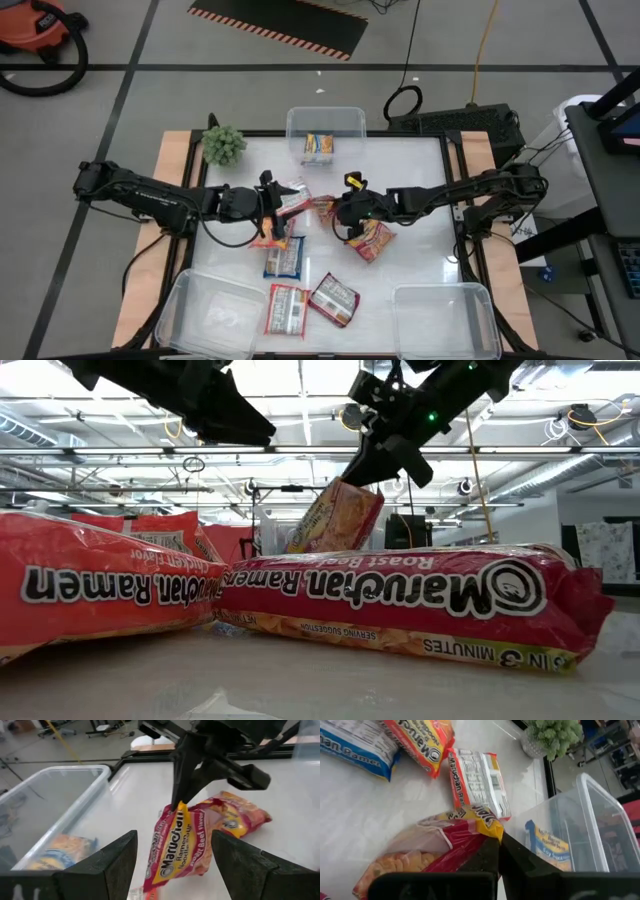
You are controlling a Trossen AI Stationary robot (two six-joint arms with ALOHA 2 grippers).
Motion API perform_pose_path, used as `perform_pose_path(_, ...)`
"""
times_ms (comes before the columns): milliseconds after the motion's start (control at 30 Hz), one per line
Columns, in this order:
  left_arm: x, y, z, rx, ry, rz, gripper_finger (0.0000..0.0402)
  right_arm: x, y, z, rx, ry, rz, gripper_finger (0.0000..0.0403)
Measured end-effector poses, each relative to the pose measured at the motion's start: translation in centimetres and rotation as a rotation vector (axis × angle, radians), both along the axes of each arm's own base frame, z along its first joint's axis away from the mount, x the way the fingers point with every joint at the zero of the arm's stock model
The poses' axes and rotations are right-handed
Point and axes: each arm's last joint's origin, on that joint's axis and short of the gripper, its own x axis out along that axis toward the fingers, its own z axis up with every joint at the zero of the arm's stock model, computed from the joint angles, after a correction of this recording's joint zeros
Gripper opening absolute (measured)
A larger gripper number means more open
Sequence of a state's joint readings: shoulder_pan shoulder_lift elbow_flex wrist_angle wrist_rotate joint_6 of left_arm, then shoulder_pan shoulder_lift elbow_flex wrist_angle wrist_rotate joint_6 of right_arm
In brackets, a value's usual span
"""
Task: Sort Maruchan noodles
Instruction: Put the top left red noodle pack into the right transparent bin
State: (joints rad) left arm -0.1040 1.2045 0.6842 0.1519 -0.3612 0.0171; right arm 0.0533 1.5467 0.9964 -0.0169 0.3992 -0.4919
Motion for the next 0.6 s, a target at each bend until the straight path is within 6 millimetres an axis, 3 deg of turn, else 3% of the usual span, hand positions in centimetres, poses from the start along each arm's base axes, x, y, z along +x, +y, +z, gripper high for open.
perform_pose_path(233, 0.1, -0.1, 0.1, -0.035, -0.013, -0.028, 0.0281, 0.3, 0.6, 0.5, -0.039, -0.031, 0.047, 0.0000)
perform_pose_path(600, 1.8, 0.2, -1.8, -0.039, 0.010, -0.030, 0.0346, 0.8, 2.5, 1.8, -0.173, -0.142, 0.101, 0.0000)
